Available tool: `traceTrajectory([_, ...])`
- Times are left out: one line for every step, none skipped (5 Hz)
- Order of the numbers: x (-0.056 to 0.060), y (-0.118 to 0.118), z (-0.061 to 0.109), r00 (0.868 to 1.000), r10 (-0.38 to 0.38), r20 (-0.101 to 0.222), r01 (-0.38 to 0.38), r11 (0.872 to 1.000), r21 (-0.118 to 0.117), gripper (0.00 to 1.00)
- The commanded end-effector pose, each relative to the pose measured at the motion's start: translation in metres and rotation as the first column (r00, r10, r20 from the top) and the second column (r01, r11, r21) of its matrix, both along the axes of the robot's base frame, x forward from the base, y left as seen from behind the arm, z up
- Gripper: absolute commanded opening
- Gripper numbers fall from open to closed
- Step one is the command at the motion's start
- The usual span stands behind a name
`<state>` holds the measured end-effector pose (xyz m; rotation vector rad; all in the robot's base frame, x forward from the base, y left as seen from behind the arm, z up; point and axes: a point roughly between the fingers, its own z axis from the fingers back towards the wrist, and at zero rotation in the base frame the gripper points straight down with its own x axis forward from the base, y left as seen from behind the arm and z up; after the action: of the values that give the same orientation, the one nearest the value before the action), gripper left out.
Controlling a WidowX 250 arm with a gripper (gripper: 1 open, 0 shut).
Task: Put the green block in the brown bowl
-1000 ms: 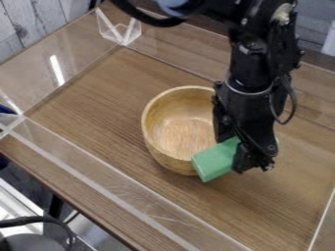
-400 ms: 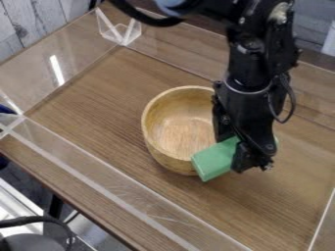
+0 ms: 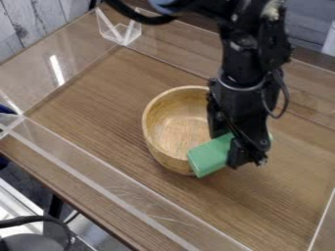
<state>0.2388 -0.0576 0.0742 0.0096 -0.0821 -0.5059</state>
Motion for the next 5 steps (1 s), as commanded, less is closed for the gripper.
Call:
traceTrajectory([0.01, 0.018, 0.019, 0.996, 0.066, 0.067, -0.065, 0.998, -0.013, 0.0])
traceTrajectory([0.011, 0.035, 0.018, 0.992, 0.114, 0.062, -0.114, 0.993, -0.011, 0.0])
traceTrajectory([0.017, 0.028, 0.012, 0.992, 0.111, 0.06, -0.11, 0.994, -0.016, 0.0])
traceTrajectory([0.02, 0.027, 0.008, 0.992, 0.115, 0.059, -0.114, 0.993, -0.02, 0.0])
traceTrajectory([0.02, 0.028, 0.008, 0.991, 0.119, 0.062, -0.118, 0.993, -0.024, 0.0])
